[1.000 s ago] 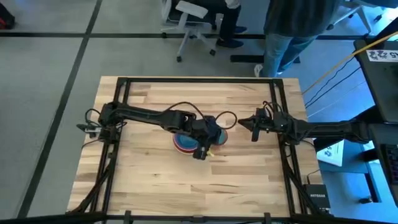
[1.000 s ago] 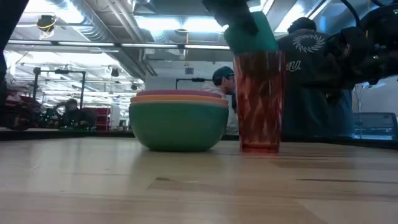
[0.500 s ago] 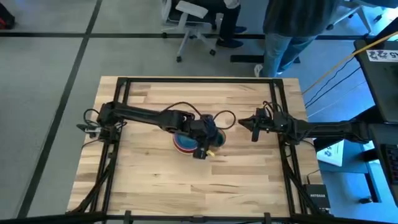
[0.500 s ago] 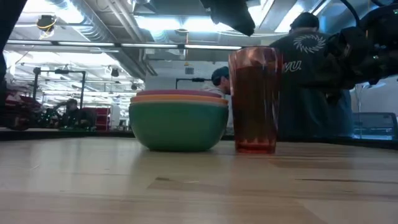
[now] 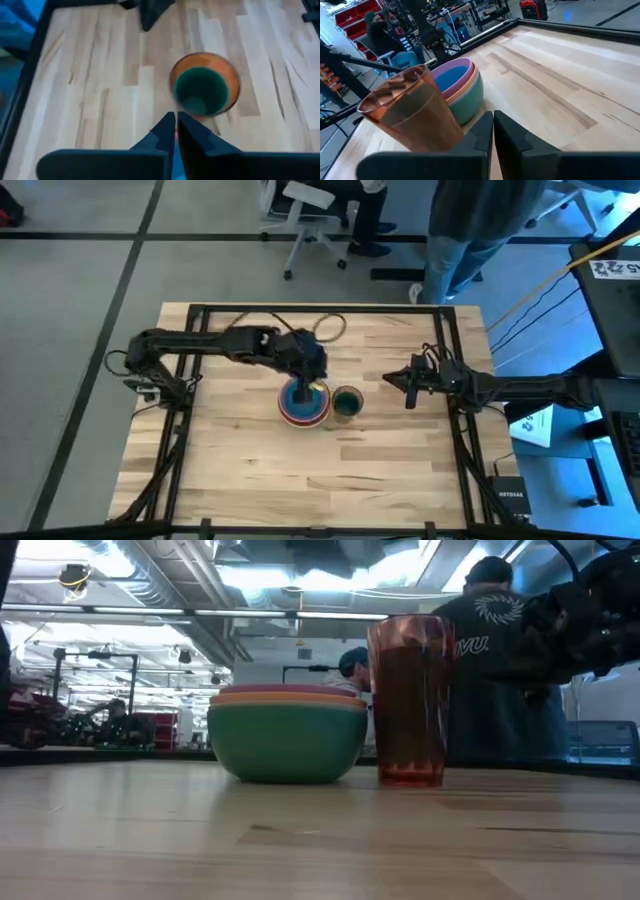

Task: Nest bowls inside each other
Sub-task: Return to Home Position

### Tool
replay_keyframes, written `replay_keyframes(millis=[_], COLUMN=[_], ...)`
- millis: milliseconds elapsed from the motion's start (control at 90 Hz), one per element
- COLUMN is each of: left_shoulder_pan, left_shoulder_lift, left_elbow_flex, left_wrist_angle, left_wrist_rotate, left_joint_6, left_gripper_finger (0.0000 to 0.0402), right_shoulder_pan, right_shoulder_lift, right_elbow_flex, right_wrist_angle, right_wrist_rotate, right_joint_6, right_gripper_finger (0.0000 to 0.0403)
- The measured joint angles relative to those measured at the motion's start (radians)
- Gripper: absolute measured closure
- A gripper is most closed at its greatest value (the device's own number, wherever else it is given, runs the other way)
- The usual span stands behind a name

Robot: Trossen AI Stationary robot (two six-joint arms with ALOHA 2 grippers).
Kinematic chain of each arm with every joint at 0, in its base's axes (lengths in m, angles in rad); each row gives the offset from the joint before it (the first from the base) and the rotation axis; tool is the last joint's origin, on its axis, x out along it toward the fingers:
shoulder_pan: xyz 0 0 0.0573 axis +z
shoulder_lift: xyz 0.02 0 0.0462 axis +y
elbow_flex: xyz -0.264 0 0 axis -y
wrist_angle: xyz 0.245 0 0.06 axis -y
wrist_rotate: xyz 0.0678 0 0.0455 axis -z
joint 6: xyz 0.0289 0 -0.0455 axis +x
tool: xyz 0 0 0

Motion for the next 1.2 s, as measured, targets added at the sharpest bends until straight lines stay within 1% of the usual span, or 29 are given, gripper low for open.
replay_keyframes(millis=[111,233,389,511,611,733,822,978,1111,1200], left_shoulder_pan=[0.025,0.039,0.039,0.039,0.039,0.038,0.038,0.027,0.017,0.017], left_shoulder_lift=[-0.169,-0.383,-0.65,-0.84,-0.973,-1.1,-1.178,-1.31,-1.412,-1.468], left_elbow_flex=[-0.228,-0.507,-0.84,-1.026,-1.118,-1.183,-1.229,-1.344,-1.444,-1.484], left_wrist_angle=[0.154,0.382,0.612,0.725,0.753,0.754,0.778,0.846,0.923,0.945], left_wrist_rotate=[0.0,0.0,0.0,0.0,0.0,-0.003,-0.004,-0.005,-0.008,-0.008], left_joint_6=[-0.038,-0.091,-0.18,-0.241,-0.259,-0.258,-0.258,-0.261,-0.266,-0.259], left_gripper_finger=[0.0401,0.0402,0.0401,0.0401,0.0401,0.0401,0.0401,0.0401,0.0401,0.0401], right_shoulder_pan=[0.0,0.0,0.0,0.019,0.08,0.171,0.24,0.352,0.419,0.449], right_shoulder_lift=[0.0,0.0,0.0,0.0,0.0,-0.001,0.0,0.0,-0.008,-0.02], right_elbow_flex=[-0.001,-0.001,-0.001,-0.001,-0.001,-0.001,-0.002,-0.002,-0.002,-0.002], right_wrist_angle=[-0.041,-0.059,-0.007,0.106,0.169,0.176,0.163,0.156,0.12,0.087], right_wrist_rotate=[-0.008,-0.009,-0.037,-0.104,-0.101,-0.067,-0.011,0.122,0.187,0.225], right_joint_6=[0.0,0.017,-0.034,-0.101,-0.148,-0.167,-0.168,-0.187,-0.199,-0.199], right_gripper_finger=[0.0402,0.0402,0.0402,0.0402,0.0402,0.0402,0.0402,0.0402,0.0402,0.0402])
